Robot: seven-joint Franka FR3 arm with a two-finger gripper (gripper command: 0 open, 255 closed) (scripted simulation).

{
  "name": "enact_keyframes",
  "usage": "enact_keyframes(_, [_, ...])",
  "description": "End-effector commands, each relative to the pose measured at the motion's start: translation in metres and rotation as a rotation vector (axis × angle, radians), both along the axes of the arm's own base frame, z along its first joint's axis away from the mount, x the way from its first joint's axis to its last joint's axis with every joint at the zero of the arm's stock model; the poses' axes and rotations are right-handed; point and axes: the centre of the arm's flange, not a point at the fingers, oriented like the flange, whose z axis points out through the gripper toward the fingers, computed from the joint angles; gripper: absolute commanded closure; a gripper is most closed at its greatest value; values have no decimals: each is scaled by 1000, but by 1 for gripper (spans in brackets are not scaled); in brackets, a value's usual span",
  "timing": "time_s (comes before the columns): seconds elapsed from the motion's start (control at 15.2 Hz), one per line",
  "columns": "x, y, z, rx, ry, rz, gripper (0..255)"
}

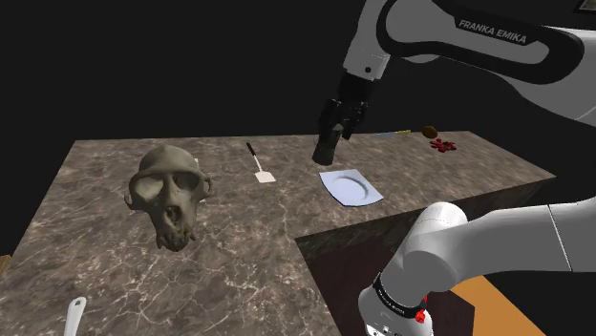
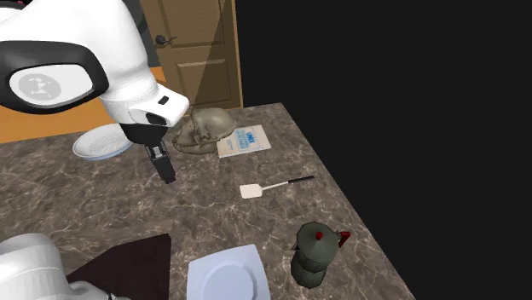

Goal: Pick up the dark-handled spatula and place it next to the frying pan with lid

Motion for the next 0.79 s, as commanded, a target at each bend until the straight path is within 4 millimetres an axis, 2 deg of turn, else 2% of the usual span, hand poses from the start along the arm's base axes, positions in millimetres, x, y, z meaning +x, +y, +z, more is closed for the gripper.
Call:
enact_keyframes(0.0, [0, 0, 0, 0, 0, 0, 0])
enact_keyframes(0.73, [116, -3, -82, -45, -9, -117, 0])
